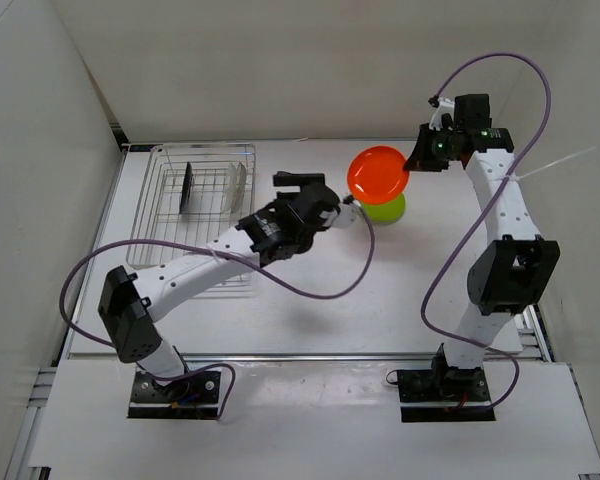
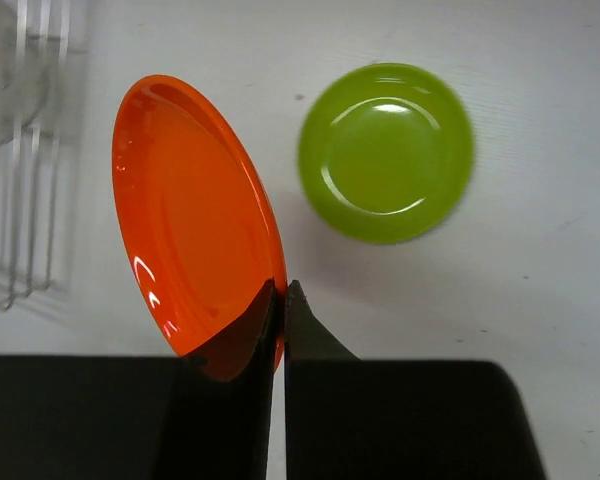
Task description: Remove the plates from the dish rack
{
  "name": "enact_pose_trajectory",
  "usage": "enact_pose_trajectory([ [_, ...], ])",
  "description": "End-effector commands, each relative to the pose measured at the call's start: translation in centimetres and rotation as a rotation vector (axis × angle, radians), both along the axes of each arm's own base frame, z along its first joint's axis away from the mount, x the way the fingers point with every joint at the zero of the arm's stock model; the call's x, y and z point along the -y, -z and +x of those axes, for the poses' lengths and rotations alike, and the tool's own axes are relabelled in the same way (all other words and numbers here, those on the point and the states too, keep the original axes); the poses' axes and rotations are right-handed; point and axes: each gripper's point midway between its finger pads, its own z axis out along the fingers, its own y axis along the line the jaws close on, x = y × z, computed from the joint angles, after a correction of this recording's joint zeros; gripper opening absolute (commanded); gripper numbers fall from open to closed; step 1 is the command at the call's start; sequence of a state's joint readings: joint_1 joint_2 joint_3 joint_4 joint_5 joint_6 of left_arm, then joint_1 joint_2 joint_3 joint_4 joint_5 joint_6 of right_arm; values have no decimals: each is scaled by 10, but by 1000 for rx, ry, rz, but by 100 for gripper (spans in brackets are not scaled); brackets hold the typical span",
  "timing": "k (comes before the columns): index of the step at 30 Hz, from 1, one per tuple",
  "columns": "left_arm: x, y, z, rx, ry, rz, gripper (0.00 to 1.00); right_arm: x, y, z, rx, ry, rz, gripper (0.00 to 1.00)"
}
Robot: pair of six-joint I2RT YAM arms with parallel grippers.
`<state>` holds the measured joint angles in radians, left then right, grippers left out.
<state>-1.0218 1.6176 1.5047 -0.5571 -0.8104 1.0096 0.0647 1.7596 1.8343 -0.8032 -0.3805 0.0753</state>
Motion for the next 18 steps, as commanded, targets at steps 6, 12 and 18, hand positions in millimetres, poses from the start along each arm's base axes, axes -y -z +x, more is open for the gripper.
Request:
enact_pose_trajectory([
  [6, -147, -40, 57, 8, -389, -254, 100, 53, 49, 59, -12, 158, -67, 0],
  [12, -213, -47, 81, -81, -659, -587, 100, 62, 95, 75, -66, 163, -119, 0],
  [18, -222, -26, 78, -197, -731, -860, 100, 70, 122, 90, -89, 162, -176, 0],
])
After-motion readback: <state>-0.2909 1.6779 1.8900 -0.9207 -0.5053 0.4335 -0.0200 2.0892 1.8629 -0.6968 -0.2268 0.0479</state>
